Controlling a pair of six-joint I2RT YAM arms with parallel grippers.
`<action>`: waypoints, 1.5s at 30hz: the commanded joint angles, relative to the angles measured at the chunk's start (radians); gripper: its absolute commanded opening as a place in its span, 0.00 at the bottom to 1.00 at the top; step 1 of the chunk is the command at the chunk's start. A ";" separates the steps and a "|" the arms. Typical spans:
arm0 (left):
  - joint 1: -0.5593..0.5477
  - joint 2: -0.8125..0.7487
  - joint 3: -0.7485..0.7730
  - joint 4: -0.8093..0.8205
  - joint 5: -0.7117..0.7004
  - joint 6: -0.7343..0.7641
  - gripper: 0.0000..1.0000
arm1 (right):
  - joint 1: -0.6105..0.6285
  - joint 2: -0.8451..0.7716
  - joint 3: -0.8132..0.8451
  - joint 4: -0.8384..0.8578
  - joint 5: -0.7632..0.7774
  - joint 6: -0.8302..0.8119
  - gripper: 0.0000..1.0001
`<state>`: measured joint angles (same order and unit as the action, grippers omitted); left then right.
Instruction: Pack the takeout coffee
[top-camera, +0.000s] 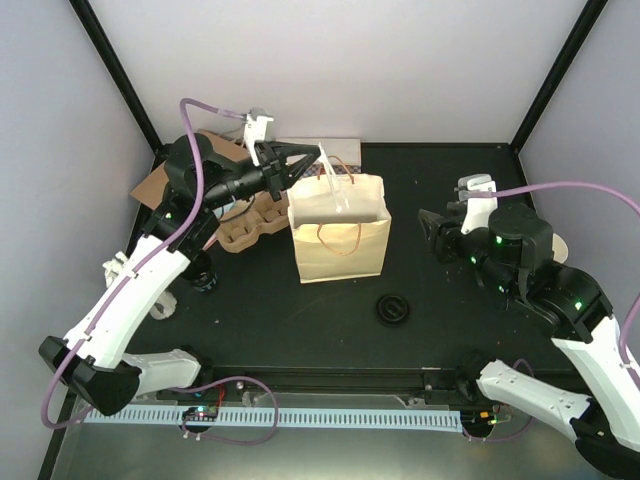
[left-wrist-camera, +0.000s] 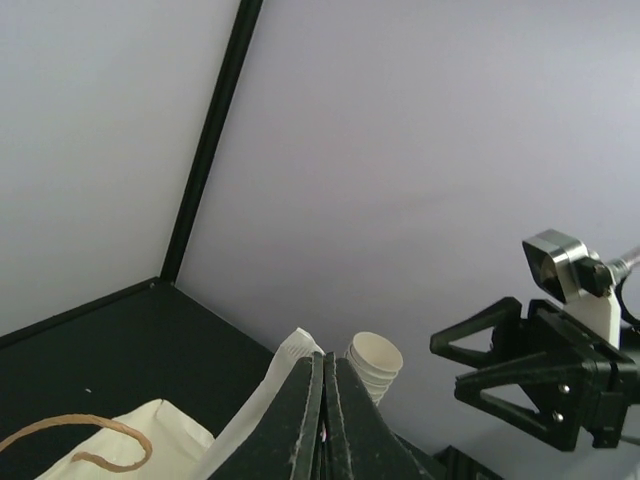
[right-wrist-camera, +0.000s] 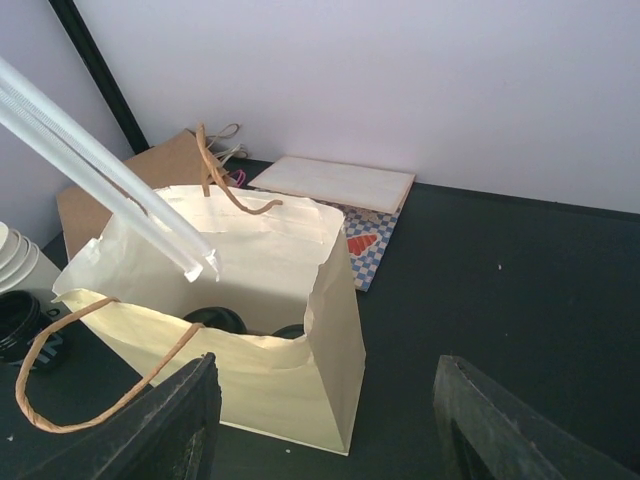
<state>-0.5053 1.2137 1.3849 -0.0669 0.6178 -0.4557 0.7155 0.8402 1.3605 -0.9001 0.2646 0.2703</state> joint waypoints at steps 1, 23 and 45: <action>-0.008 -0.012 -0.011 -0.026 0.091 0.048 0.02 | -0.005 0.005 0.004 0.026 0.012 0.012 0.60; -0.007 -0.247 -0.021 -0.518 -0.517 0.218 0.99 | -0.004 -0.022 -0.114 0.093 0.025 -0.027 0.93; 0.001 -0.663 -0.885 -0.126 -0.788 0.236 0.99 | -0.005 -0.429 -0.910 0.775 0.120 -0.143 1.00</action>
<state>-0.5064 0.5625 0.5308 -0.3054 -0.0036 -0.2188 0.7155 0.3870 0.4965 -0.2562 0.3504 0.1574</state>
